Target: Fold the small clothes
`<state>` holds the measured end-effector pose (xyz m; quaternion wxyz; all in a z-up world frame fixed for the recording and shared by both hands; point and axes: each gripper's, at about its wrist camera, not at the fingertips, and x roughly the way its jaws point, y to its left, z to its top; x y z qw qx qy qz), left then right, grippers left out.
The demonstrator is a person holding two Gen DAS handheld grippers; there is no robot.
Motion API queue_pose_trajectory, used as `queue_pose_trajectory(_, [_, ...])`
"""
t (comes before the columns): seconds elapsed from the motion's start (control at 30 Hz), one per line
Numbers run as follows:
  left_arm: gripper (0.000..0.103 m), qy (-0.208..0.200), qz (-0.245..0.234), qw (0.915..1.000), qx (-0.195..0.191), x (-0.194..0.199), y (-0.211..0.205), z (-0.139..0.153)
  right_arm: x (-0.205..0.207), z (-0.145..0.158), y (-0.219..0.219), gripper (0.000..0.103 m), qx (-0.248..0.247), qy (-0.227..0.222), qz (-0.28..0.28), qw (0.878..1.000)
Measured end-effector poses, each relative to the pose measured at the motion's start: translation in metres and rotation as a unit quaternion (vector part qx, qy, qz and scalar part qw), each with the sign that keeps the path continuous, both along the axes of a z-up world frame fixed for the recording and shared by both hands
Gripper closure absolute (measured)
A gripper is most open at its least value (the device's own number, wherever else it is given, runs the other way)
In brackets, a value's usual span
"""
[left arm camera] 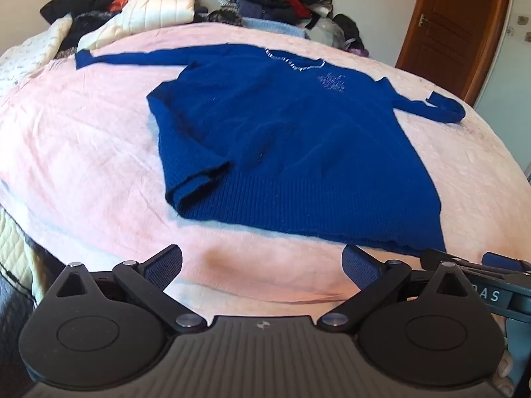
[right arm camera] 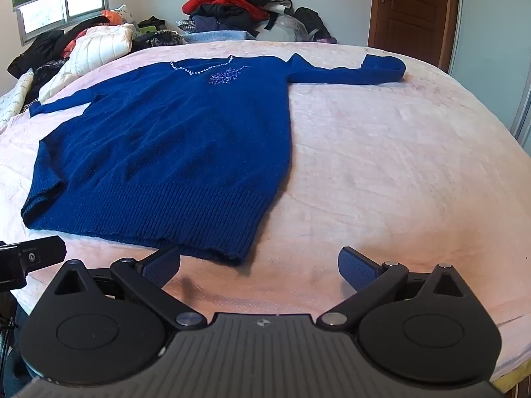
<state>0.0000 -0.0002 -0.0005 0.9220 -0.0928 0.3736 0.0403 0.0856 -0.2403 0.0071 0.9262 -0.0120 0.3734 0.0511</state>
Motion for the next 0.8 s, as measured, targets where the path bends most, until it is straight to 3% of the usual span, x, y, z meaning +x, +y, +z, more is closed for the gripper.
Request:
queue_pose_trajectory(0.2, [0.0, -0.006, -0.009, 0.9999, -0.005, -0.008, 0.002, -0.005, 0.001, -0.002, -0.001, 0.0, 0.008, 0.012, 0.001, 1.0])
queue_pose_trajectory(0.37, [0.0, 0.013, 0.003, 0.9998, 0.017, -0.001, -0.008, -0.003, 0.001, -0.001, -0.002, 0.0, 0.007, 0.011, 0.0, 1.0])
queue_pose_trajectory(0.8, [0.0, 0.06, -0.008, 0.9981, 0.0, 0.01, -0.002, -0.015, 0.002, -0.004, -0.001, 0.0, 0.009, 0.015, 0.003, 1.0])
